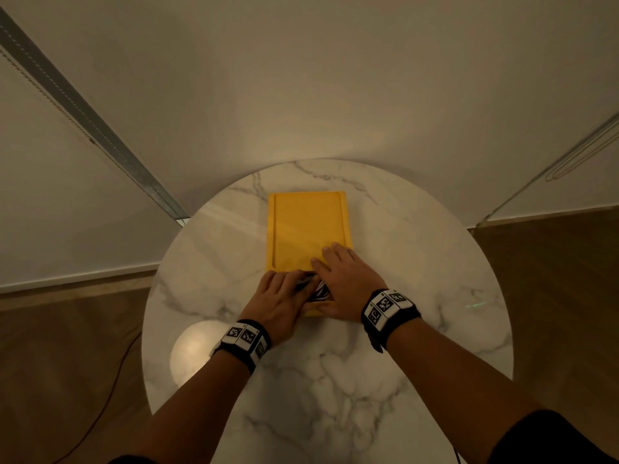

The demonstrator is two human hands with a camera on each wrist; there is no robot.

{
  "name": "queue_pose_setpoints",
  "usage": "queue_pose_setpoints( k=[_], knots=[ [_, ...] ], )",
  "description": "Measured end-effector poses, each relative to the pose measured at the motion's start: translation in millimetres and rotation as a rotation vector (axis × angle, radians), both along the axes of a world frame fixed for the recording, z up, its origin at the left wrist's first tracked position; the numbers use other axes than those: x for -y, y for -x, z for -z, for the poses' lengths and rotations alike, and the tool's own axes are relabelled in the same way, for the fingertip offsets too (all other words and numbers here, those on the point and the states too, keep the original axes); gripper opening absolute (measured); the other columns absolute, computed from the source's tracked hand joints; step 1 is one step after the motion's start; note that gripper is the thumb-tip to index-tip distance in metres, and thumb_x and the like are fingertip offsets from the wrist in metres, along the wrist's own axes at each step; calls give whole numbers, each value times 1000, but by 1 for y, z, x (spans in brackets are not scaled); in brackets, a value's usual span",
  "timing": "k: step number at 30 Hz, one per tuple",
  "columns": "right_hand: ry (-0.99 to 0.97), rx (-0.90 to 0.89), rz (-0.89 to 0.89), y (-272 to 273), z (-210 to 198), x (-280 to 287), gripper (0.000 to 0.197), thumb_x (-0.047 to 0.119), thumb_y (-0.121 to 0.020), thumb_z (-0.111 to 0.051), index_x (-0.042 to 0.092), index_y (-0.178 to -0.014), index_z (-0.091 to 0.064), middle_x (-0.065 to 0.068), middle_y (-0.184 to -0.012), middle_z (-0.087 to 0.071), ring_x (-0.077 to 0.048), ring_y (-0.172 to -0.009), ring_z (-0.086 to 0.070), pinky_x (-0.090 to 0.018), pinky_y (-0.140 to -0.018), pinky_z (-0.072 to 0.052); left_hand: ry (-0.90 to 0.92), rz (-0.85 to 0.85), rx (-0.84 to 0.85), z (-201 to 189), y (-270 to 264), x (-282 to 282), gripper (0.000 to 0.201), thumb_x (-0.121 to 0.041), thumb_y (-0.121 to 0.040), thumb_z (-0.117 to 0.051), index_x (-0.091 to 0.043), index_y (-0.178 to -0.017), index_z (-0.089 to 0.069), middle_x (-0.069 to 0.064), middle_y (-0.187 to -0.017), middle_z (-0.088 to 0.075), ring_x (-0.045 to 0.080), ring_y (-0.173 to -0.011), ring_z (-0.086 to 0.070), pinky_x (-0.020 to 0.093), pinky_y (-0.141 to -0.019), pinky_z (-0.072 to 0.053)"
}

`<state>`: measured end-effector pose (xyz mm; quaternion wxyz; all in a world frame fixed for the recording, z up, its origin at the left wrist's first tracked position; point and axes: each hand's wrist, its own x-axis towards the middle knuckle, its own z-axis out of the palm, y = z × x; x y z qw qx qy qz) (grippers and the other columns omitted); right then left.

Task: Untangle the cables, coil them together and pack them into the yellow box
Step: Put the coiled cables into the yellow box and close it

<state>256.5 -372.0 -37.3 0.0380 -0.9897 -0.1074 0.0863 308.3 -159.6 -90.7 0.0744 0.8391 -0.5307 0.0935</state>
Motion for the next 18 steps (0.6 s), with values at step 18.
queue_pose_setpoints(
  k=[18],
  knots=[
    [8,107,5,2,18,2,74,57,-80,-73,9,-135,-59,-17,-128,-60,-44,-121,-54,-54,-106,-46,131,18,-191,-1,-8,5,49,-7,-75,-88,-12,-122,-74,12,-109,-70,33,-89,-67,38,-69,-60]
  ],
)
